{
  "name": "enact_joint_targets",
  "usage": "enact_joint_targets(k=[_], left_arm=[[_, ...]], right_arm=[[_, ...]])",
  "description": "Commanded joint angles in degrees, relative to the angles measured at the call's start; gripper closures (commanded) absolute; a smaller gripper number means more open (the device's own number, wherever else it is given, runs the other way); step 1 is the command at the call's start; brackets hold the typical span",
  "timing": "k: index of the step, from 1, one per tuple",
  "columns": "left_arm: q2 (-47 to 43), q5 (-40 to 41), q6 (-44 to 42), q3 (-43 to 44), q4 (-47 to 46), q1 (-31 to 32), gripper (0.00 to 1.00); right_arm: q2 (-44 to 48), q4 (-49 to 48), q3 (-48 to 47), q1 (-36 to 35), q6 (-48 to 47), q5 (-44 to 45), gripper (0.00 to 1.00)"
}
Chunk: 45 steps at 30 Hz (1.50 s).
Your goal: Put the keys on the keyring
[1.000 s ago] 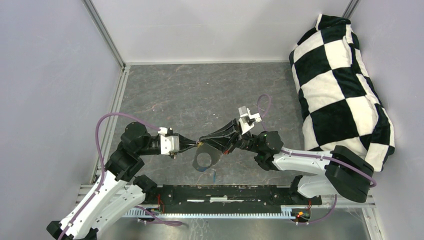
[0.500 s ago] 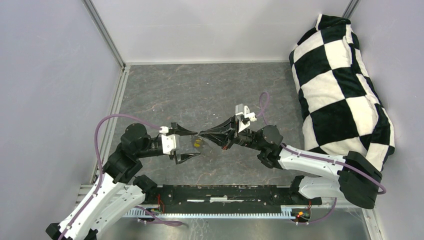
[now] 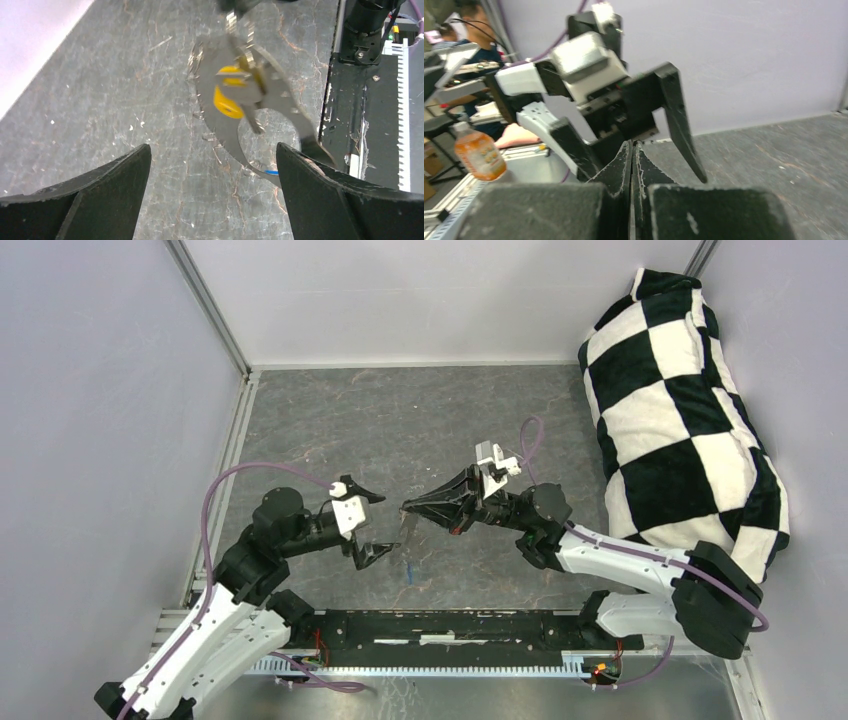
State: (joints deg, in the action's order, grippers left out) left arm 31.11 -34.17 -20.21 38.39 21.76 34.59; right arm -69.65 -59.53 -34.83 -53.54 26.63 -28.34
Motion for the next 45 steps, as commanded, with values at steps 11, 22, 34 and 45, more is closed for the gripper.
enact_joint_targets(k=[11, 22, 34, 45], left_arm=[[3.0, -12.1, 11.8, -1.0, -8.7, 0.1, 0.00], [2.3, -20.8, -2.9, 1.1, 4.3, 0.0, 0.00], [3.4, -18.6, -1.2, -0.7, -1.5, 0.0, 0.01], [6.2, -26.1, -2.8, 1.1, 0.4, 0.0, 0.58]], right_arm=[[-7.0, -25.1, -6.0, 0.7, 17.3, -14.2, 1.00], [-10.9, -39.1, -8.7, 0.7, 28.7, -21.1, 1.00], [-15.3, -45.9, -13.3, -0.1, 37.8, -25.9, 1.00], [-13.2, -29.6, -15.1, -0.2, 27.9, -29.0, 1.00]])
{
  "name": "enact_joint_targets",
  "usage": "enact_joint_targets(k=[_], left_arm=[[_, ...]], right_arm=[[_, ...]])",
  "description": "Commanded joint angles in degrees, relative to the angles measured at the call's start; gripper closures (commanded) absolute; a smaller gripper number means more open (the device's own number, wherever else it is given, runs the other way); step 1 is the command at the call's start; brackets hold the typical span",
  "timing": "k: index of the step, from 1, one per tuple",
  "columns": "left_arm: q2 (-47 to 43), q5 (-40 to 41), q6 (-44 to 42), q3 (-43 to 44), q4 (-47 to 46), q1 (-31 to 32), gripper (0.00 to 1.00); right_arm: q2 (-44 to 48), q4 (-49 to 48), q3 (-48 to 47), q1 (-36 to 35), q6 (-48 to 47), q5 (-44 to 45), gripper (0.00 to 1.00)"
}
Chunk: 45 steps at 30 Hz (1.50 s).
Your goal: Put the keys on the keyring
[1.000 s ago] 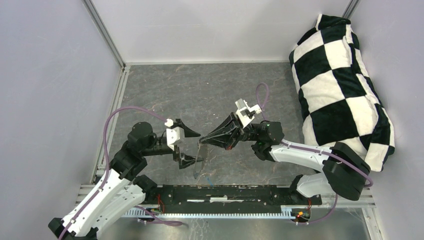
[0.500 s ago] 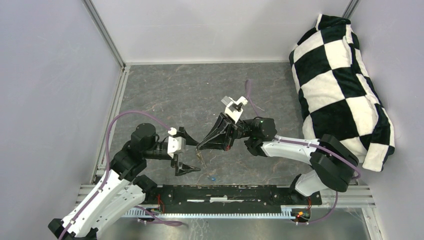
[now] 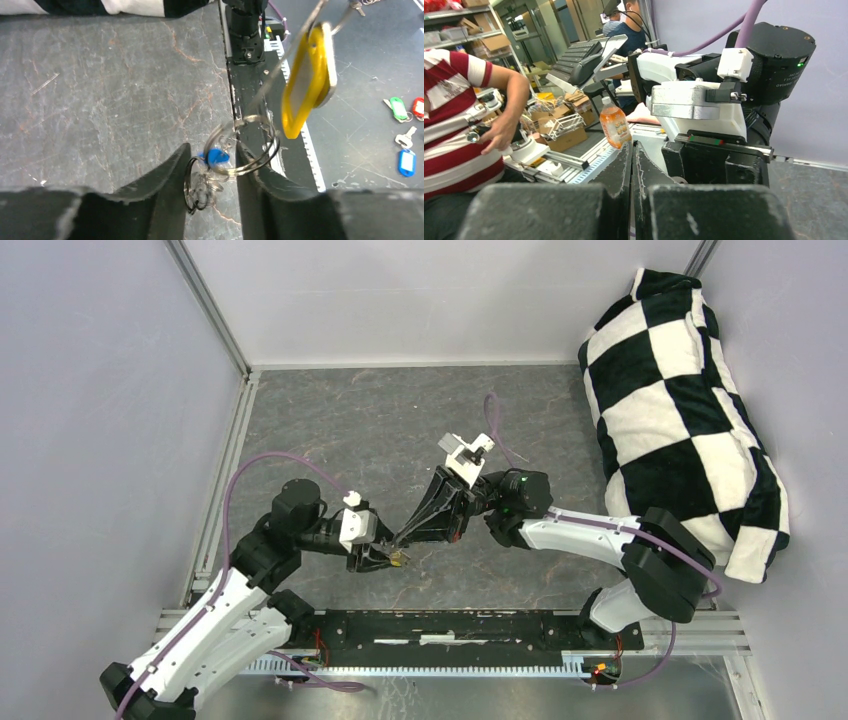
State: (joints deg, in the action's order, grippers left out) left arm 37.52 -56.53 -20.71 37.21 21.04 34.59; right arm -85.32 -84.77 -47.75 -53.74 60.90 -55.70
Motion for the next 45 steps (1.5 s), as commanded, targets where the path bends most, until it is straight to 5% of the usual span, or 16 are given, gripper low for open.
enact_joint_targets(k=[1, 7, 9, 15, 20, 25, 29, 34, 35, 38, 43, 45], left_arm=[[-0.2, -3.8, -2.4, 2.4, 1.7, 0.0, 0.67], [0.5, -4.0, -1.2, 2.5, 2.2, 0.0, 0.85], [1.1, -4.1, -0.2, 2.4, 1.2, 0.0, 0.89], [1.3, -0.9, -0.7, 3.9, 1.4, 0.0, 0.92], [-0.4, 3.3, 1.2, 3.4, -2.3, 0.0, 0.92], [-1.8, 9.2, 4.0, 2.0, -7.6, 0.0, 0.92], [-2.1, 10.4, 5.1, 1.6, -9.9, 0.0, 0.92], [-2.0, 10.3, 5.2, 1.4, -9.3, 0.1, 0.90], [-2.0, 11.0, 4.8, 1.5, -8.6, 0.0, 0.84], [-1.7, 17.7, 3.7, 1.8, -6.2, 0.0, 0.25], [-1.5, 30.9, 0.9, 3.4, -5.2, 0.0, 0.01], [-1.7, 36.1, -0.5, 4.1, -5.7, 0.0, 0.00]], right_arm=[[3.2, -0.8, -2.0, 0.1, -8.5, -1.8, 0.98], [10.0, 22.2, -1.0, 2.7, -24.6, -1.0, 0.65], [12.6, 32.4, -1.9, 3.7, -32.4, -0.4, 0.45], [21.1, 62.3, -3.1, 6.8, -53.1, 5.6, 0.25], [25.3, 68.3, 1.6, 7.1, -52.9, 8.7, 0.21], [28.1, 64.7, 6.4, 7.1, -46.7, 10.6, 0.26], [27.9, 60.3, 8.7, 7.1, -42.9, 10.6, 0.39], [26.1, 54.1, 9.5, 7.2, -39.5, 10.0, 0.89], [25.9, 54.2, 9.3, 7.2, -39.6, 10.1, 0.97], [25.5, 60.6, 7.3, 7.4, -41.8, 13.1, 1.00], [22.9, 78.8, 1.6, 7.8, -49.3, 19.5, 1.00], [21.2, 82.8, 0.6, 8.1, -50.8, 20.5, 1.00]])
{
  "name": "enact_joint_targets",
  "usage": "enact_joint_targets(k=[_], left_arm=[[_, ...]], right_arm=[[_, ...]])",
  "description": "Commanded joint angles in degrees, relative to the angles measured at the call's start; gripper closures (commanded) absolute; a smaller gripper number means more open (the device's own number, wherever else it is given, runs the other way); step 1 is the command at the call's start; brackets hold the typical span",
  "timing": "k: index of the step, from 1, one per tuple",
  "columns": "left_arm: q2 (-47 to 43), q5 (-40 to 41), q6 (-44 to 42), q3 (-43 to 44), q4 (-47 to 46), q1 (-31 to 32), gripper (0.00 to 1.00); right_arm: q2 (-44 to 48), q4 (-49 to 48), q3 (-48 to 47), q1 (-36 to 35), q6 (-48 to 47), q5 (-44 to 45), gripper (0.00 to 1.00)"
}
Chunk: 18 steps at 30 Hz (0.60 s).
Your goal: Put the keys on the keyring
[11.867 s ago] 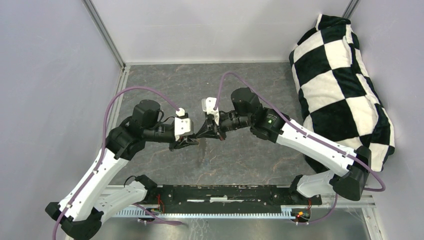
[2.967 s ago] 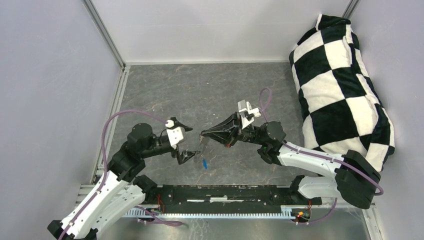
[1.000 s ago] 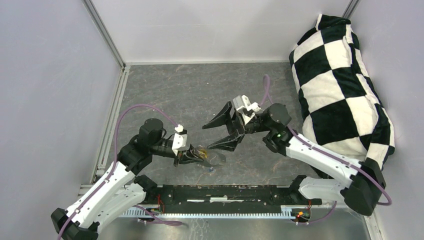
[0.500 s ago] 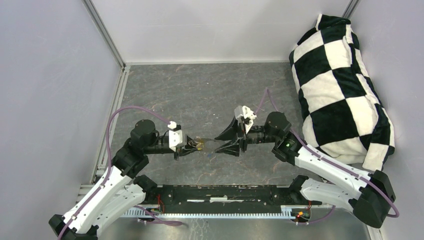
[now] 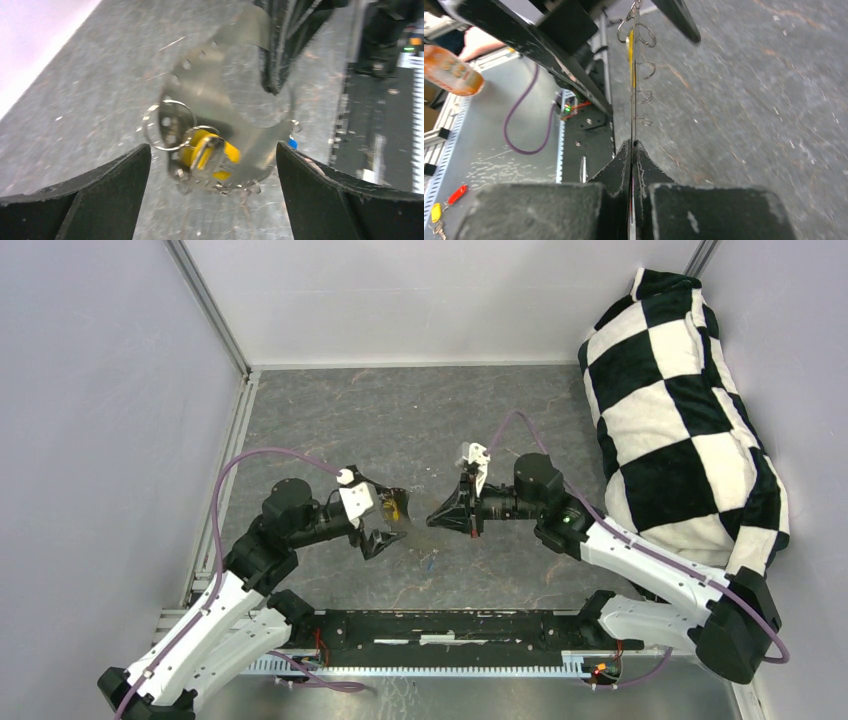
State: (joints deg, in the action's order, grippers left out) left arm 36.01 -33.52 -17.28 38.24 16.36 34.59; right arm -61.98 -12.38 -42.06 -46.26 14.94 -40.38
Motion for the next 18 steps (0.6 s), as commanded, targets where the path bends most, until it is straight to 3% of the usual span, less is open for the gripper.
enact_joint_targets(k=[1, 13, 18], left_arm=[[-0.2, 15.4, -4.8, 3.2, -1.4, 0.0, 0.00], [0.4, 35.4, -3.3, 10.6, -0.4, -0.3, 0.00], [2.7, 35.4, -2.3, 14.8, 4.3, -0.6, 0.00]], right_arm=[[-3.0, 11.5, -5.3, 0.9, -5.0, 5.2, 1.00], [-24.7, 8.5, -9.2, 6.9, -11.2, -2.1, 1.00], [-34.4, 5.8, -12.8, 10.4, -13.8, -5.0, 0.98]])
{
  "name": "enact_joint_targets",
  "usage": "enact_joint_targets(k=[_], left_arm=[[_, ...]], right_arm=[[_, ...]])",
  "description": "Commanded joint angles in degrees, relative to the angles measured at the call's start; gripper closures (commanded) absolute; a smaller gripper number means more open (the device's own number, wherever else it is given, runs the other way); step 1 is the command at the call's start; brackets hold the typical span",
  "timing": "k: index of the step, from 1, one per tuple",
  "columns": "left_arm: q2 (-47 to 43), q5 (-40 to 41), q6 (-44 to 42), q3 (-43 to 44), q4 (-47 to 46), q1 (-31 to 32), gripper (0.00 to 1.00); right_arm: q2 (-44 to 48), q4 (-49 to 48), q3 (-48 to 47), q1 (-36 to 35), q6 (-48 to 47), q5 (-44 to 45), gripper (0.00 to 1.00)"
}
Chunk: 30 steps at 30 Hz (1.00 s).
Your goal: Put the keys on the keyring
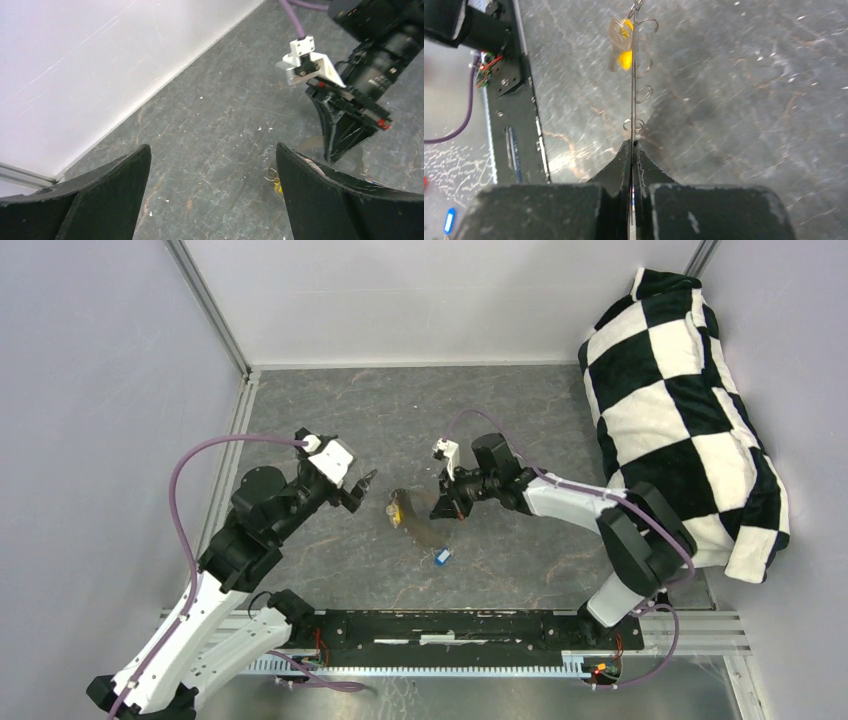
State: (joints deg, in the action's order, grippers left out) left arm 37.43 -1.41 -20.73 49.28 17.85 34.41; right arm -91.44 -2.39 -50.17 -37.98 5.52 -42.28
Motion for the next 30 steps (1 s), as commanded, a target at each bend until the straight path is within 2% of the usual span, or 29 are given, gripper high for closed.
enact_joint_targets(k=[1, 6, 8, 12, 13, 15, 19, 22, 26, 30], left_arm=[[1.5, 3.5, 1.3, 3.9, 2.9, -0.4, 0.00], [2.2, 5.9, 2.1, 3.7, 3.6, -0.4, 0.00], [3.3, 7.6, 3.2, 4.0, 4.6, -0.5, 0.00], [6.8, 7.7, 5.7, 5.8, 9.4, -0.7, 0.00], [7.6, 7.8, 6.3, 6.3, 10.6, -0.9, 0.00], [9.7, 8.0, 7.1, 7.5, 12.8, -1.1, 0.00], [13.4, 8.9, 8.0, 10.5, 16.4, -2.3, 0.00], [17.6, 6.0, 9.3, 14.2, 19.2, -8.7, 0.00], [24.6, -6.2, 10.6, 18.6, 21.2, -24.9, 0.00], [30.6, -10.7, 9.0, 17.8, 19.2, -30.9, 0.00]], right_arm=[[-7.1, -4.1, -5.8, 2.6, -4.9, -3.1, 0.96], [-14.6, -3.6, -9.7, 5.1, -6.7, -2.8, 0.86], [-16.7, -3.3, -10.9, 6.1, -6.6, -2.1, 0.78], [-18.5, -2.2, -12.8, 7.1, -7.2, 1.0, 0.57], [-18.8, -1.6, -13.5, 7.2, -7.4, 1.8, 0.49], [-19.2, 0.4, -15.2, 7.4, -7.9, 3.3, 0.03], [-16.5, 2.3, -15.9, 7.3, -8.5, 9.0, 0.02], [-11.0, 4.8, -13.5, 7.7, -7.8, 17.8, 0.02], [3.3, -3.1, 0.5, 8.1, -5.6, 27.6, 0.02], [18.1, -10.6, 15.6, 8.4, -2.7, 38.2, 0.02]])
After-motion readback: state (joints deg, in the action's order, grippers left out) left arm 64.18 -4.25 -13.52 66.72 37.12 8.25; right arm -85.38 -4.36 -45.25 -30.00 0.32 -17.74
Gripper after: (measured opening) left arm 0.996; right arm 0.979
